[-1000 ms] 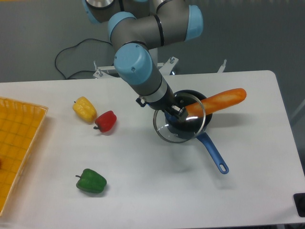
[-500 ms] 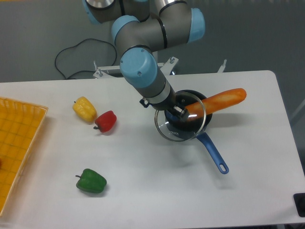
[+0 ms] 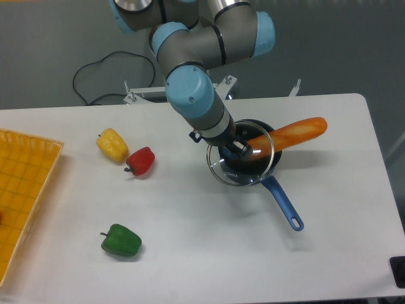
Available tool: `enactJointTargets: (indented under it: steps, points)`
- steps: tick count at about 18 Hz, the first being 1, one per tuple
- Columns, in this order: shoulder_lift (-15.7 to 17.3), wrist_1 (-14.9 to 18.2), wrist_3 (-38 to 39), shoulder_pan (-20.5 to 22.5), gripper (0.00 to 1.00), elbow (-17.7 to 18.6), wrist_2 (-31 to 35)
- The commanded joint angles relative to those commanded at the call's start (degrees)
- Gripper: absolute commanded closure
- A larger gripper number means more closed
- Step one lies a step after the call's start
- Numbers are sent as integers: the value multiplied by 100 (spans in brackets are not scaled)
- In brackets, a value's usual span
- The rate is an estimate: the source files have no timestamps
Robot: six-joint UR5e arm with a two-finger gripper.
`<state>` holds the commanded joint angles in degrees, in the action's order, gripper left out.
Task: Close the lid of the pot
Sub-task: 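Lower the glass lid onto the saucepan rim beside the bread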
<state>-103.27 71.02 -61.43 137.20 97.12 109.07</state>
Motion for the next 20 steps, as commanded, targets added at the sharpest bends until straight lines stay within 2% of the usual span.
enactJointTargets:
  steps: [2, 7, 13, 17, 20]
  points:
    - [-9, -149, -245, 17, 45, 61, 9]
    - [17, -168, -886, 167, 45, 150, 26]
    - [70, -168, -1142, 211, 45, 71, 44]
    - [62, -159, -1748, 211, 45, -26, 97]
    - [70, -133, -1784, 211, 45, -105, 88]
